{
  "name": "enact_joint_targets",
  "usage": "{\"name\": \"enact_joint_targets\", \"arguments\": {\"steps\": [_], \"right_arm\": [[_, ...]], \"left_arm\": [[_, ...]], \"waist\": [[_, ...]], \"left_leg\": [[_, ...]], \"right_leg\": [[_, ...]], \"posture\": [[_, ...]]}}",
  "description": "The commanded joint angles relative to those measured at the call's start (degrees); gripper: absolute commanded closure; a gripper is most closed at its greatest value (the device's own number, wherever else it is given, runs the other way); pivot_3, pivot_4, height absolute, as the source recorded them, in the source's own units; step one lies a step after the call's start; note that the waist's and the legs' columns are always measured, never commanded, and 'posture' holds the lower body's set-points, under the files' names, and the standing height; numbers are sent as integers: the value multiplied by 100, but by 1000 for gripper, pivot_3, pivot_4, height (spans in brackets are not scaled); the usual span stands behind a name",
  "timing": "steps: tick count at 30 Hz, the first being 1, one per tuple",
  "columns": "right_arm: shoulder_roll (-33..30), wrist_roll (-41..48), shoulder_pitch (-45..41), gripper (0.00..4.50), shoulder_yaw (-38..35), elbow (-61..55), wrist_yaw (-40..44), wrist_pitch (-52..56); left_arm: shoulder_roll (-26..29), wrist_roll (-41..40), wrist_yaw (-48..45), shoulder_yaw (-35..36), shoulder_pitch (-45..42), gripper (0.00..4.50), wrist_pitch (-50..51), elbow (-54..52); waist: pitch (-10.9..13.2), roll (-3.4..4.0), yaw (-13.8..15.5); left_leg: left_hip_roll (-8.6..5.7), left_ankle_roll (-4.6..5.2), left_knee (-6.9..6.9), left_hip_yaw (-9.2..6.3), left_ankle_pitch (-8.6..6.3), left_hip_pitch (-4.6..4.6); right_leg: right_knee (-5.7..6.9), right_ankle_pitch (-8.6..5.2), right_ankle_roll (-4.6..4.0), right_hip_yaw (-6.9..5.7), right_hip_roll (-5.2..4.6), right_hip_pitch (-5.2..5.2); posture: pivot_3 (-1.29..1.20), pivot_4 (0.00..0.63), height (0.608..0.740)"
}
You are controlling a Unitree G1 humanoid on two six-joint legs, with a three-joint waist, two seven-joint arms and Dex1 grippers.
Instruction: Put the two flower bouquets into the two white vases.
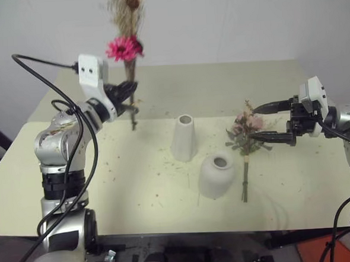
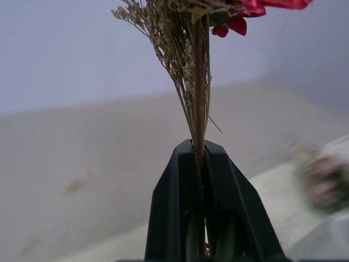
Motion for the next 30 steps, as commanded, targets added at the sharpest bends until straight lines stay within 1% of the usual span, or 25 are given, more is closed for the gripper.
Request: {"name": "enact_joint_targets", "arguments": {"steps": [1, 5, 8, 13, 22, 30], "right_arm": [[-57, 67, -17, 0, -181, -220, -24, -101], [-69, 129, 119, 0, -261, -405, -99, -50], [-85, 186, 260, 0, -340, -591, -190, 8], [-125, 283, 488, 0, -453, -879, -332, 115], [-114, 315, 648, 0, -553, -1173, -470, 304], [-145, 358, 726, 0, -569, -1291, -553, 383]], "left_arm": [[-115, -338, -439, 146, -237, 4478, -513, -128], [-357, -418, -1014, 28, -384, 4478, -1216, 137], [-511, -386, -1308, -82, -433, 4478, -1561, 341], [-702, -234, -1456, -300, -341, 4478, -1888, 552], [-924, 24, -1652, -605, -286, 4478, -2260, 1013], [-910, 233, -1763, -782, -46, 4478, -2323, 1175]], "waist": [[0, 0, -12], [0, 0, -63], [0, 0, -75], [0, 0, -69], [0, 0, -73], [0, 0, -73]], "left_leg": [[0, 0, 0, 0, 0, 2], [7, 1, 0, 0, 1, 7], [10, 1, 3, 2, 1, 11], [9, 1, 8, 2, 1, 12], [10, 2, 11, 2, 1, 12], [10, 2, 11, 2, 1, 12]], "right_leg": [[2, 0, 0, 0, 1, 0], [10, 1, -2, 0, 8, 0], [12, 3, -5, 1, 11, 4], [12, 3, -5, 1, 11, 7], [13, 3, -5, 1, 13, 7], [14, 3, -5, 2, 13, 7]], "posture": [[0, 150, 740], [0, 150, 740], [0, 150, 740], [0, 150, 740], [0, 150, 740], [0, 150, 740]]}}
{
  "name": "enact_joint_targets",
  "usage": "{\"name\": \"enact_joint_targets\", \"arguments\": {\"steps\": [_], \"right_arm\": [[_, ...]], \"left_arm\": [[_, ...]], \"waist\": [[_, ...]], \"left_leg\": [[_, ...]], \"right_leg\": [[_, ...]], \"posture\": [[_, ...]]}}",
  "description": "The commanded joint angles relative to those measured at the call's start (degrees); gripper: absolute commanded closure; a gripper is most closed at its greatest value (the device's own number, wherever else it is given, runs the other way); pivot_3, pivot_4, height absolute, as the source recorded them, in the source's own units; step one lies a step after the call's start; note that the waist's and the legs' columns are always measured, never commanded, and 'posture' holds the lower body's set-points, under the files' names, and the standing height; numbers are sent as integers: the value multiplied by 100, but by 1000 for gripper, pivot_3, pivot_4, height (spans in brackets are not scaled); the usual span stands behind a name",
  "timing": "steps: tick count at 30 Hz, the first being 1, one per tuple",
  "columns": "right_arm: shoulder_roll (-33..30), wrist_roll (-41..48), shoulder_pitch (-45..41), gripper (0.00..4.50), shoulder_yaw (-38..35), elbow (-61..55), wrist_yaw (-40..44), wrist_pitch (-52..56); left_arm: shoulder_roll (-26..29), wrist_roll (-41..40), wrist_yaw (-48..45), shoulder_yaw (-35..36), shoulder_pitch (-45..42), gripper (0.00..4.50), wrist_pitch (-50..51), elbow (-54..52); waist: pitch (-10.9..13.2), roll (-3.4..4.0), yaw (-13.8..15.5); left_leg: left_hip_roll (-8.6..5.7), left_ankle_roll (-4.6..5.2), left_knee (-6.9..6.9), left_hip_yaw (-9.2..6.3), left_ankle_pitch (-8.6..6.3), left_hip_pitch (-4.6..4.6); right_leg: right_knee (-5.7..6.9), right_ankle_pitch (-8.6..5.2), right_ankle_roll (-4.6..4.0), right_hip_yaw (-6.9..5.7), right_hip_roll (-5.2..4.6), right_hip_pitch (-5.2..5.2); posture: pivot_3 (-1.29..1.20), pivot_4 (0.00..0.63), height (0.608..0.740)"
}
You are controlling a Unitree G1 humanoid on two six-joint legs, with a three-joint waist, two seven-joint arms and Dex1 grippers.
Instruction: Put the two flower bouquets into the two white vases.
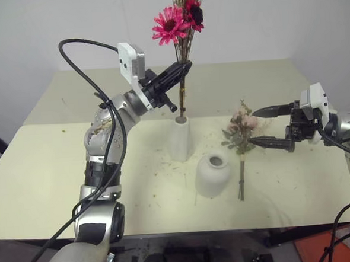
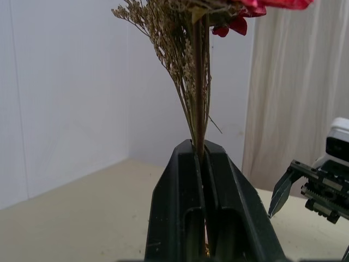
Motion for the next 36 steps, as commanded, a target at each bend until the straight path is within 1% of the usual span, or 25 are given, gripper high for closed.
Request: {"name": "enact_joint_targets", "arguments": {"steps": [1, 13, 16, 23, 36], "right_arm": [[-138, 131, -29, 0, -231, -217, -58, 40], [-194, 148, 26, 0, -238, -262, -205, 146], [-184, 146, 43, 0, -255, -278, -380, 294], [-147, 449, 157, 0, -398, -554, -661, 919], [-187, 451, 264, 0, -424, -682, -737, 1026]], "left_arm": [[17, 125, -41, -62, 62, 4478, -190, -20], [-134, 279, 88, -127, 312, 4478, -303, 55], [-179, 322, 138, -108, 369, 4478, -328, 55], [-206, 396, 219, -135, 488, 4478, -426, 64], [-300, 531, 307, -161, 725, 4478, -546, 38]], "waist": [[0, 0, 3], [0, 0, 5], [0, 0, 5], [0, 0, 11], [0, 0, 9]], "left_leg": [[0, 0, 0, 0, 0, 1], [0, 0, 3, 0, 0, 0], [0, 0, 3, 0, 0, 0], [0, 1, 4, -1, 0, -2], [0, 1, 5, -1, 0, 0]], "right_leg": [[2, 0, 0, 0, 0, 0], [2, 0, 0, 0, 1, 0], [3, 0, 0, 0, 0, 0], [3, 0, 0, 0, 0, 0], [5, 0, 0, 0, 0, 1]], "posture": [[0, 150, 740], [0, 150, 740], [0, 150, 740], [0, 150, 740], [0, 150, 740]]}}
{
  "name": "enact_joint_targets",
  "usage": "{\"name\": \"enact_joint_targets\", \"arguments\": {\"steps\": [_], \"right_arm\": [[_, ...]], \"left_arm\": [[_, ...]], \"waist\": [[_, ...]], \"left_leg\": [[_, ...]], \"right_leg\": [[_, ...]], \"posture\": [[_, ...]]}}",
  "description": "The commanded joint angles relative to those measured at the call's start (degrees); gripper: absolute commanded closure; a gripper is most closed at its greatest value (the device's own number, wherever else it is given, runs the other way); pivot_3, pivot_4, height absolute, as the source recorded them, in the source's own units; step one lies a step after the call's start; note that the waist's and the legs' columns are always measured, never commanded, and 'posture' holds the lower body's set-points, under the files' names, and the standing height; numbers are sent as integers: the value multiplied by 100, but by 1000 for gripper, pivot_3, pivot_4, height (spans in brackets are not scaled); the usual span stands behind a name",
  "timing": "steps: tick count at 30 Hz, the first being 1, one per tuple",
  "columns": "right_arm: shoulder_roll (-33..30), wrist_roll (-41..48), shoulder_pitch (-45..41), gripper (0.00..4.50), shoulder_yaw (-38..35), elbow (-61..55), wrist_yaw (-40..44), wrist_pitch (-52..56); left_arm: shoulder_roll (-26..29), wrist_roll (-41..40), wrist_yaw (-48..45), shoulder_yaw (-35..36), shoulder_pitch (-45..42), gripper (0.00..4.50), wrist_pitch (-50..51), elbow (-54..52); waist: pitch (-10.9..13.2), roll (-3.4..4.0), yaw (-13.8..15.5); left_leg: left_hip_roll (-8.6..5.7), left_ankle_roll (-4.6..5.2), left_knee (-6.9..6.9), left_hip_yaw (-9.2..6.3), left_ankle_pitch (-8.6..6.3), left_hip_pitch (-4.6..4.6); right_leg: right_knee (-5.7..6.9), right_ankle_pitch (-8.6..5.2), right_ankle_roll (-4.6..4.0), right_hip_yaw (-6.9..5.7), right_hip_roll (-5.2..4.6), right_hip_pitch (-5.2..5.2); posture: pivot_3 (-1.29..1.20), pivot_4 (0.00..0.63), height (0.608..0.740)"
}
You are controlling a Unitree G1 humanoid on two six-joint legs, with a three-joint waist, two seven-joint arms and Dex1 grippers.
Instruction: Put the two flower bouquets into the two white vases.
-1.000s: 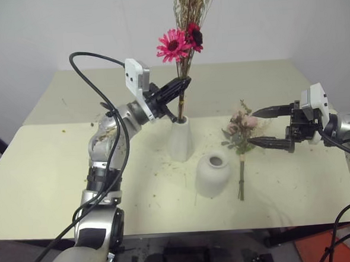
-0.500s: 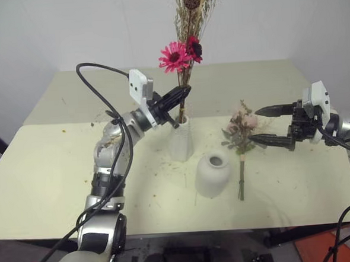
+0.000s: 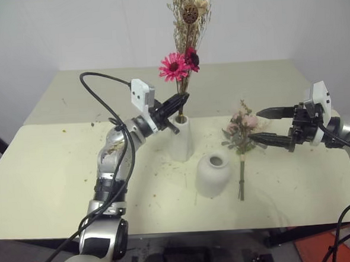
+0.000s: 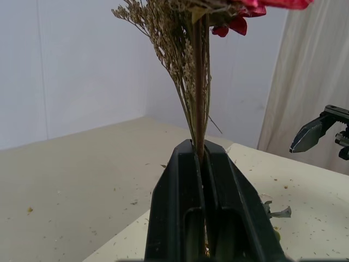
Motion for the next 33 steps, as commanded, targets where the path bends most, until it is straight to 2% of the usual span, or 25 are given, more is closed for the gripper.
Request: {"name": "enact_joint_targets", "arguments": {"steps": [1, 5, 8, 12, 19, 23, 26, 30, 33], "right_arm": [[-97, 122, -21, 0, -219, -169, -14, -1], [-84, 127, 0, 0, -235, -176, -15, -23], [-63, 117, 9, 0, -232, -166, -25, -49], [-42, 100, -5, 0, -217, -129, -24, -84], [-26, 59, 35, 0, -167, -96, -3, -117], [-173, -44, 145, 0, -30, -206, -93, 204], [-305, -97, 120, 0, 99, -255, -211, 671], [-558, -173, -44, 0, 435, -469, -534, 1774], [-617, -278, -630, 0, 1002, -507, -1058, 3428]], "left_arm": [[-14, 11, 17, 6, 4, 4478, -168, -108], [42, 51, -43, -60, 36, 4478, -104, -151], [166, 102, -84, -175, 76, 3735, 71, -286], [407, 3, -159, -226, 202, 2484, 360, -695], [1185, -298, 104, -32, 932, 238, 1456, -2349], [2385, -955, -321, 315, 1709, 238, 2527, -3609], [3111, -1447, -835, 683, 2078, 238, 2715, -4027], [3757, -2013, -1406, 1063, 2011, 238, 2871, -3952], [4111, -2270, -1984, 1024, 1671, 238, 2863, -3658]], "waist": [[0, 0, 0], [0, 0, 0], [0, 0, -3], [0, 0, -12], [0, 1, -14], [0, 1, -43], [1, 3, -38], [1, 3, 2], [1, 3, -13]], "left_leg": [[0, 0, 0, 0, 0, 0], [0, 0, 0, 0, 0, 0], [0, 0, 0, 0, 0, 0], [1, 0, 0, 0, 0, 1], [5, 1, 0, 0, -1, 1], [11, 2, -1, 1, -2, 6], [14, 3, -1, 4, -2, 11], [14, 3, 0, 6, -2, 21], [13, 3, 0, 8, -2, 18]], "right_leg": [[0, 0, 0, 0, 0, 0], [0, 0, 0, 0, 0, 0], [0, 0, 0, 0, 0, 0], [2, 0, 0, 0, 1, -1], [3, 0, 0, 2, 3, -2], [4, -1, 0, 7, 7, -1], [9, -1, -1, 10, 11, -3], [7, -3, -2, 7, 12, 8], [6, -4, -3, 7, 12, 6]], "posture": [[0, 150, 740], [0, 150, 740], [0, 150, 740], [0, 150, 740], [0, 150, 740], [0, 150, 740], [0, 150, 740], [0, 150, 740], [0, 150, 740]]}}
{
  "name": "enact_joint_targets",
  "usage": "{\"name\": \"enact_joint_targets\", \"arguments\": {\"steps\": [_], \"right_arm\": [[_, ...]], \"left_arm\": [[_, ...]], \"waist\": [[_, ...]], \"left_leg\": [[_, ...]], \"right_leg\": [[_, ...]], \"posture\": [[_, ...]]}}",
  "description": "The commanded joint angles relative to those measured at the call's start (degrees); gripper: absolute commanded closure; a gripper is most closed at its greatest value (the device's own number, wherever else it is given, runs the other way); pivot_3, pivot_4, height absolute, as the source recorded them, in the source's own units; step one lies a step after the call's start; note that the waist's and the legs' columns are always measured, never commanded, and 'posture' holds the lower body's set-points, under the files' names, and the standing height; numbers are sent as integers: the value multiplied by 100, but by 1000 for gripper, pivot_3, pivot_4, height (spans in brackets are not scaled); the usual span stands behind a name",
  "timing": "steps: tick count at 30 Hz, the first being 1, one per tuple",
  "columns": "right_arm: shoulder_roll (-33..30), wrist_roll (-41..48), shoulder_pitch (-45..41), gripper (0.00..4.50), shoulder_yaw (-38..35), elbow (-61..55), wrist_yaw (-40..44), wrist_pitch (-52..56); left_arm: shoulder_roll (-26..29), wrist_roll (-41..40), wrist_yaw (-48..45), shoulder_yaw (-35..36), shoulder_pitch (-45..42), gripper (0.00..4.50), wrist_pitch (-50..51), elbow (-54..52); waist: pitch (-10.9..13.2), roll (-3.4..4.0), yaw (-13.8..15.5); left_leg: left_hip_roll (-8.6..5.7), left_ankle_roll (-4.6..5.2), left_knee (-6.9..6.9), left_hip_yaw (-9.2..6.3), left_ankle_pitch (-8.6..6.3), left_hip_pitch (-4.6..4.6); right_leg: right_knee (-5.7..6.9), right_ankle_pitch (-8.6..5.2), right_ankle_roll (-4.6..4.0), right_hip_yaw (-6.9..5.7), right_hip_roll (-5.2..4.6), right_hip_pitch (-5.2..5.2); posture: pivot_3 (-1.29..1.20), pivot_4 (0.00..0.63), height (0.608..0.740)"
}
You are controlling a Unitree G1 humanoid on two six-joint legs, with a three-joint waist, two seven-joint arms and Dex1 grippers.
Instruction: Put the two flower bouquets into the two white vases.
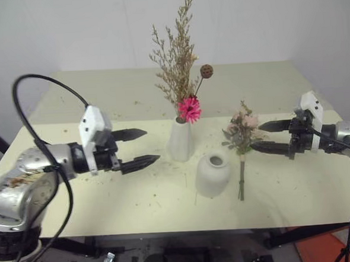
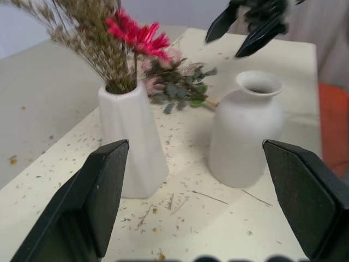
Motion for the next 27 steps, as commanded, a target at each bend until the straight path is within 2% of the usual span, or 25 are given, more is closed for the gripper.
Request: {"name": "enact_joint_targets", "arguments": {"steps": [1, 4, 9, 15, 19, 22, 27], "right_arm": [[-143, -108, -721, 0, 530, -189, -552, 1798], [-86, -230, -1187, 0, 1057, -69, -787, 2733], [428, -383, -2035, 0, 1627, 588, -1341, 4061], [883, -418, -2612, 0, 2001, 1317, -1655, 4556], [1227, -537, -2674, 0, 2153, 1633, -1921, 4494], [1496, -686, -2717, 575, 2205, 1814, -2158, 4340], [1715, -883, -2770, 2406, 2218, 2125, -2379, 4086]], "left_arm": [[346, -391, -688, 35, -497, 238, -8, 216], [465, -500, -1073, -170, -846, 238, 16, 459], [482, -377, -1560, -538, -1157, 238, -180, 687], [579, -380, -1961, -610, -1274, 238, -274, 778], [610, -299, -1959, -541, -1231, 238, -365, 788], [623, -307, -1921, -471, -1123, 194, -380, 725], [701, -325, -1838, -331, -965, 194, -378, 643]], "waist": [[0, 0, -10], [0, 0, -19], [0, 0, -48], [0, 0, -45], [0, 0, -52], [0, 0, -65], [0, 0, -129]], "left_leg": [[1, 0, 1, 2, 0, -2], [4, 1, -3, 3, -1, -4], [2, 3, -6, 4, -1, -9], [1, 3, -5, 3, -1, -23], [3, 3, -5, 2, -1, -22], [3, 3, -5, 2, -1, -22], [3, 3, -5, 0, -1, -22]], "right_leg": [[1, 0, -1, 1, 1, -5], [0, -4, -8, 1, 6, -8], [0, -4, -9, 2, 6, -13], [-1, -4, -9, 1, 5, -24], [1, -4, -9, 1, 7, -24], [2, -3, -9, 1, 7, -24], [3, -3, -9, 1, 8, -26]], "posture": [[0, 150, 740], [0, 150, 740], [0, 150, 740], [0, 150, 740], [0, 150, 740], [0, 150, 740], [0, 150, 740]]}}
